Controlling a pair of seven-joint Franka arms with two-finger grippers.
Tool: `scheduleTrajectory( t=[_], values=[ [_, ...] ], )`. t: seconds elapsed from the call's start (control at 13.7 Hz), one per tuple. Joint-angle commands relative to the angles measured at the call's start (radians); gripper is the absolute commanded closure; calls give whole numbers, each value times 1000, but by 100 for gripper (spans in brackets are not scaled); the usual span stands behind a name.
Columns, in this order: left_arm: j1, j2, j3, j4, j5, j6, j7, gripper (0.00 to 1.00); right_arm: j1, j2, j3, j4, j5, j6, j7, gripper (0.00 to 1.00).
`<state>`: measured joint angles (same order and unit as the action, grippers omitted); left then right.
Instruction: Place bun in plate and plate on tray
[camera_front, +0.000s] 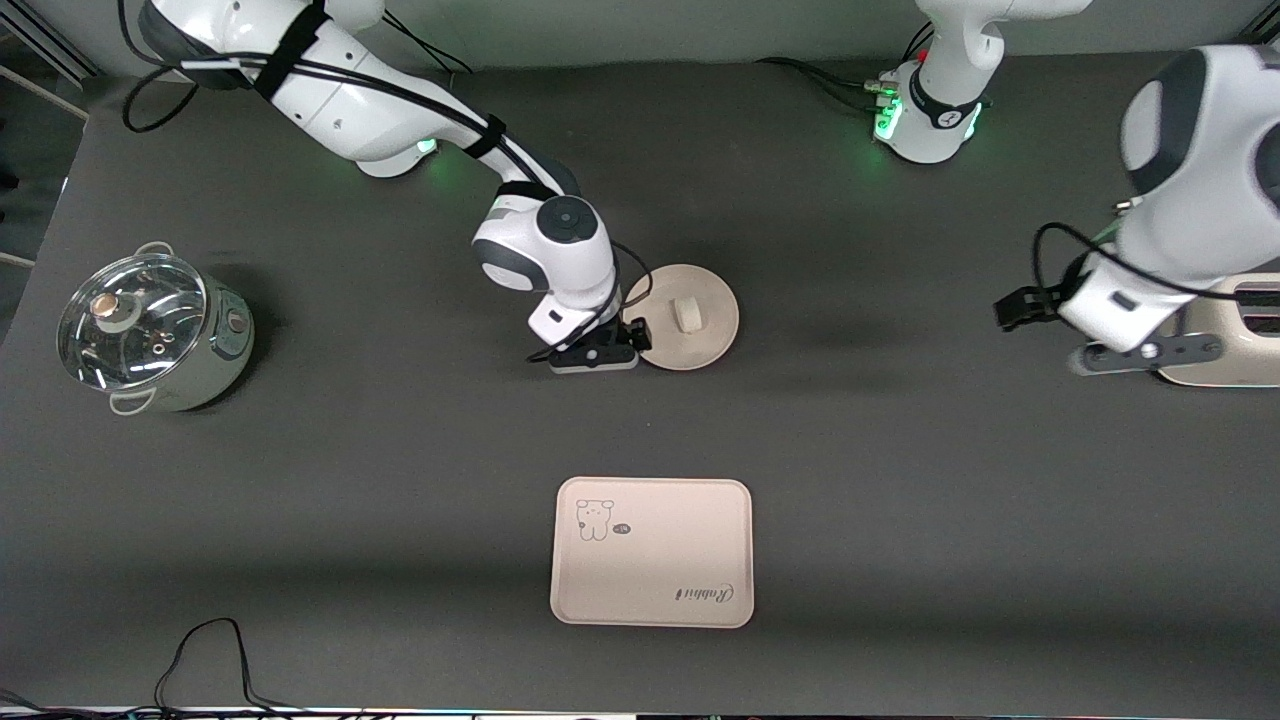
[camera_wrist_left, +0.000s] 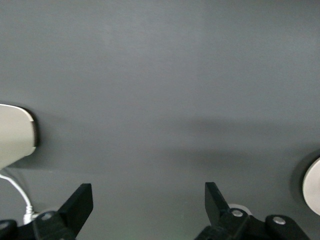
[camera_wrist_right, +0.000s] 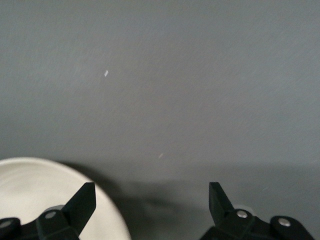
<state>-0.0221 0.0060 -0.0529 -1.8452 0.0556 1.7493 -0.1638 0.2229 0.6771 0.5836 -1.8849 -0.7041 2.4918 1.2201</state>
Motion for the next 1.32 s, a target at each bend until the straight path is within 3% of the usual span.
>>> scheduleTrajectory(
  t=[0.0, 0.07, 0.22, 0.37, 0.51, 0.59, 0.8, 1.02, 1.24],
  values=[
    [21, -18, 11, 62, 4, -62, 46, 0, 25, 12, 21, 7, -32, 2, 74, 1],
    [-11, -15, 45, 82, 6, -88, 46, 0, 27, 24, 21, 9, -37, 2, 81, 2],
    [-96, -6, 128, 102, 9, -99, 46, 0, 27, 39, 21, 7, -67, 4, 82, 18],
    [-85, 2, 130, 112, 10, -99, 46, 0, 29, 52, 21, 7, -70, 6, 99, 34],
    [-84, 6, 131, 119, 10, -99, 44, 0, 29, 65, 21, 7, -72, 7, 127, 41],
    [-84, 9, 131, 121, 10, -100, 43, 0, 30, 67, 21, 7, -74, 7, 130, 51],
    [-84, 8, 133, 133, 10, -143, 40, 0, 30, 67, 24, 12, -60, 7, 134, 98],
    [-79, 20, 133, 155, 10, -154, 33, 0, 20, 65, 30, 26, -52, 7, 141, 100],
    [-76, 38, 133, 155, 29, -157, 29, 0, -6, 47, 47, 87, 43, -22, 113, 100]
  ],
)
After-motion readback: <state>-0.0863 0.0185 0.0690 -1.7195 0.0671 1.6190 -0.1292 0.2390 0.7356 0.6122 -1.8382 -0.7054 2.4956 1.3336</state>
